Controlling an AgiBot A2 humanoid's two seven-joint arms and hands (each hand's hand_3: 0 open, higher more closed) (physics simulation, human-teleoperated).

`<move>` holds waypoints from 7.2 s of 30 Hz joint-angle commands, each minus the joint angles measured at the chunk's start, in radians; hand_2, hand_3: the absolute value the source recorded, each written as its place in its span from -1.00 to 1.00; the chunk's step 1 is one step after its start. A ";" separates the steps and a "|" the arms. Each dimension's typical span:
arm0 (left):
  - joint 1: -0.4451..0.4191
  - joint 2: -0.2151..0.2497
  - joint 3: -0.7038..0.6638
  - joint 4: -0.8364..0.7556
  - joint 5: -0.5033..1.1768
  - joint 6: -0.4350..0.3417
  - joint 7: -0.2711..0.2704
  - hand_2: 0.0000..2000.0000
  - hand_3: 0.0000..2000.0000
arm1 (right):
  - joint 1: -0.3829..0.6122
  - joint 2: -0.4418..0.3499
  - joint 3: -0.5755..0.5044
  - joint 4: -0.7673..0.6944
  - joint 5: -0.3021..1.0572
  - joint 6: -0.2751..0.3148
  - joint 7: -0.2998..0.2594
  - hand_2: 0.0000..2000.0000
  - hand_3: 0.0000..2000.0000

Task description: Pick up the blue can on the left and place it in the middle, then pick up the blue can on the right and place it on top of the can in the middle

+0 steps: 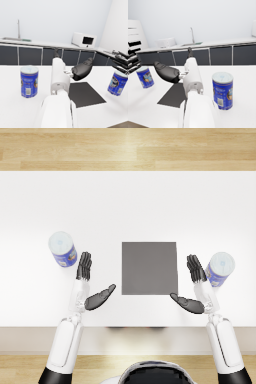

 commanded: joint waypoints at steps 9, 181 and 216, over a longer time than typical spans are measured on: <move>0.000 0.000 0.000 0.000 0.000 0.000 0.000 -1.00 -1.00 | 0.000 0.000 0.000 0.000 0.000 0.000 0.000 -1.00 -1.00; 0.121 0.185 0.149 0.116 0.314 -0.099 -0.160 -1.00 -1.00 | 0.421 -0.346 0.080 -0.199 0.469 -0.128 -0.020 1.00 0.52; 0.053 0.215 -0.129 -0.006 0.314 -0.101 -0.101 -1.00 -1.00 | 0.305 -0.353 0.150 -0.249 0.469 -0.427 -0.159 -1.00 -1.00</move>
